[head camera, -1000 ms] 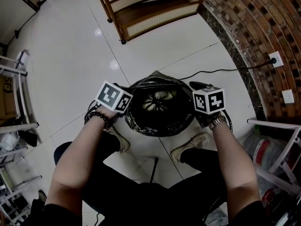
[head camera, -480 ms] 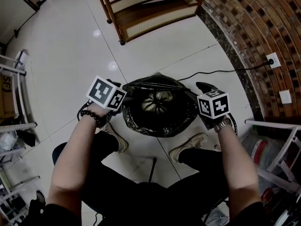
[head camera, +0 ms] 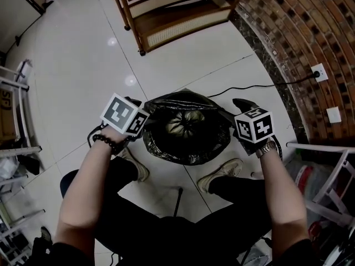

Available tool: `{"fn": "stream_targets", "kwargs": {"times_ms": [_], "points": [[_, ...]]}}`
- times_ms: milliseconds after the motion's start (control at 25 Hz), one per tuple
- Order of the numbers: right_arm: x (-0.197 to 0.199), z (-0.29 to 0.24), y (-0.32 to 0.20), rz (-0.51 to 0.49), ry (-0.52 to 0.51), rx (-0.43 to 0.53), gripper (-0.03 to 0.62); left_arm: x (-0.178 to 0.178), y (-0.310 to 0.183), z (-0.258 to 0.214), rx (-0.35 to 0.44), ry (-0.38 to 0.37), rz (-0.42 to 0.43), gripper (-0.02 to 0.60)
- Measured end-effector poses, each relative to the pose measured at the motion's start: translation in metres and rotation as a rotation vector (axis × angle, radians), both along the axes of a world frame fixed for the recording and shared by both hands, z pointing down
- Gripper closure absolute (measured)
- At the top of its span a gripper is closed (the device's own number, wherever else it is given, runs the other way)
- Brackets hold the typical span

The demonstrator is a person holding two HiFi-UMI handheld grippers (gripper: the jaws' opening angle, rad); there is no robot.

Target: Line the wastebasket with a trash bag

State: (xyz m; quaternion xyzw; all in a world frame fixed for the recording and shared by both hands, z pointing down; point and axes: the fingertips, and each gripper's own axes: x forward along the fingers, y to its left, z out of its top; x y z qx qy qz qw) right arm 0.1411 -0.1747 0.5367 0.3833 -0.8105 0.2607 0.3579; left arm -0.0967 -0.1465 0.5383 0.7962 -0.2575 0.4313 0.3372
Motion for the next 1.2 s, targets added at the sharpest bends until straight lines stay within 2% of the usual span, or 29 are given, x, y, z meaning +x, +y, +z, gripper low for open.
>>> {"fn": "stream_targets", "kwargs": {"times_ms": [160,320,600,960,1200], "points": [[-0.008,0.008,-0.003,-0.006,-0.030,-0.036,0.295,0.007,0.001,0.003,0.009,-0.005,0.009,0.166],[-0.020,0.016,-0.003,-0.048,-0.046,-0.072,0.289,0.011,-0.006,-0.007,0.034,0.022,-0.008,0.166],[-0.028,0.009,0.004,-0.144,-0.121,-0.111,0.152,0.010,-0.015,-0.021,0.075,0.031,-0.005,0.166],[-0.013,-0.038,-0.014,-0.087,-0.138,0.027,0.146,0.015,-0.022,-0.033,0.126,0.033,0.010,0.166],[-0.031,-0.056,0.001,-0.157,-0.107,0.074,0.148,0.017,-0.018,-0.028,0.121,0.028,0.018,0.166]]}}
